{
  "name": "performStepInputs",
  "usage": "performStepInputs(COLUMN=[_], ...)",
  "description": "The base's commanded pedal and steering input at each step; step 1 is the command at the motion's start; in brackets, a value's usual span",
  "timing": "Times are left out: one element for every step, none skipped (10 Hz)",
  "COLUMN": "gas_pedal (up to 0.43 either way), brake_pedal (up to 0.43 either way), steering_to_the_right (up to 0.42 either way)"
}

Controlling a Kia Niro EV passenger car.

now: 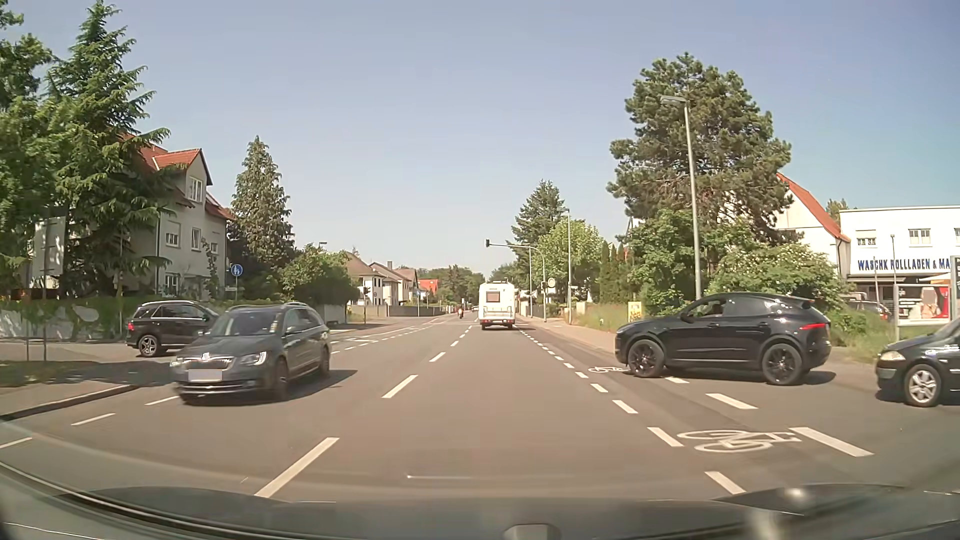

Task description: Follow the waypoints while adhering to traffic rules and regulations

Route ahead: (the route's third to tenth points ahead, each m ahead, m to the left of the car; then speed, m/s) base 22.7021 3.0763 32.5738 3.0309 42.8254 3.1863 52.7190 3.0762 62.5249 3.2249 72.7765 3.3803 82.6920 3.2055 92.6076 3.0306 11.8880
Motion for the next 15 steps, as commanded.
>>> performStepInputs(gas_pedal=[0.110,0.110,0.110,0.110,0.110,0.110,0.110,0.110,0.110,0.110,0.110,0.110,0.110,0.110,0.110], brake_pedal=[0.000,0.000,0.000,0.000,0.000,0.000,0.000,0.000,0.000,0.000,0.000,0.000,0.000,0.000,0.000], steering_to_the_right=[0.003,0.003,0.003,0.003,0.002,0.002,0.002,0.002,0.002,0.002,0.001,0.001,0.001,0.000,0.000])
